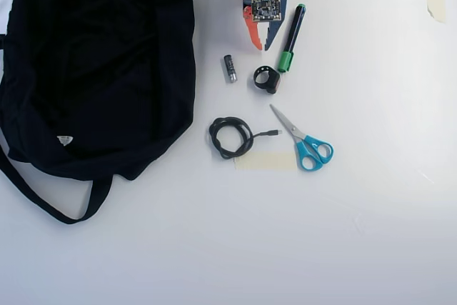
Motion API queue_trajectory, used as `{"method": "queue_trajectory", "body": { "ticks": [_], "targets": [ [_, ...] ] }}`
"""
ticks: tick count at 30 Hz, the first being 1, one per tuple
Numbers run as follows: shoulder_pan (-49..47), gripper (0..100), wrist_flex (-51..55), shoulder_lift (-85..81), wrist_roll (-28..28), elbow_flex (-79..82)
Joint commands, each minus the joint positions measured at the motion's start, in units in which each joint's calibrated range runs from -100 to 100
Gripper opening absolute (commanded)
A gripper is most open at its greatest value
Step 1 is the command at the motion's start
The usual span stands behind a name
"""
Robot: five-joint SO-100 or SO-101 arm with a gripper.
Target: Put the cable into the black bag
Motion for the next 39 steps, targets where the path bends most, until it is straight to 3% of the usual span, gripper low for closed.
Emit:
{"method": "queue_trajectory", "body": {
  "ticks": [1,16,26,35,39],
  "targets": [
    [-1.27,2,-11.42,7.96,-0.21,-9.67],
    [-1.27,2,-67.06,45.8,-0.47,-30.96],
    [0.68,2,-67.06,76.34,-0.26,-65.55],
    [1.65,2,-46.3,95.51,-0.32,-100.15],
    [2.02,2,-44.58,97.92,0.21,-101.76]
  ]
}}
